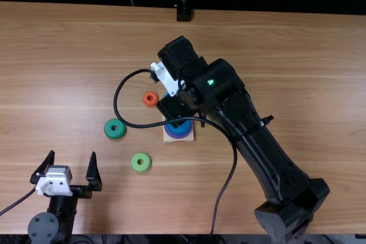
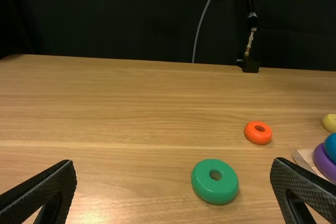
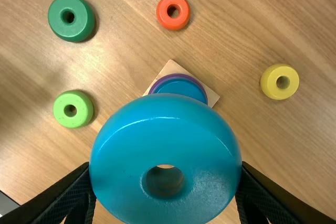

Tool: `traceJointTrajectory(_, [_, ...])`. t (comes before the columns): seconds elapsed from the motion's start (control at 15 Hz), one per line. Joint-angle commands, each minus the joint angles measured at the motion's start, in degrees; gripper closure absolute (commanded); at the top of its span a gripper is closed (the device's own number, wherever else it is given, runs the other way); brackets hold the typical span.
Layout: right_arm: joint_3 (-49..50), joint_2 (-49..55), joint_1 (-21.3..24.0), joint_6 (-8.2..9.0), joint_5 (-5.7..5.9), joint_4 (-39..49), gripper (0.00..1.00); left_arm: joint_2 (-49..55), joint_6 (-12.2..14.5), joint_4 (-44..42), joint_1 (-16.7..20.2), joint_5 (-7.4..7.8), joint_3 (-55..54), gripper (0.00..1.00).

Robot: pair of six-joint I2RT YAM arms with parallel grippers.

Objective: Build the Hanoi tower: stack the rings onto the peg from bottom to top in this color order: purple, dark blue, light blue, dark green, light green, yellow, orange.

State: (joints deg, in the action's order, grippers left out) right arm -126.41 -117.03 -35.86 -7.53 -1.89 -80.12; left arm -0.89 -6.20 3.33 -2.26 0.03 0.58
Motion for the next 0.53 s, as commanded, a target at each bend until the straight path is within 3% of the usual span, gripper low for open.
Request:
traceJointTrajectory(0.0, [-1.2, 1.5, 0.5, -0.27, 0.41, 0.0, 1.00, 0.9, 0.3, 1.5, -0.3, -0.67, -0.6, 0.00])
traceJointTrajectory(0.47, [-1.2, 1.5, 2.8, -0.27, 0.52, -0.1, 1.00, 0.9, 0.3, 1.5, -0.3, -0.67, -0.6, 0.00])
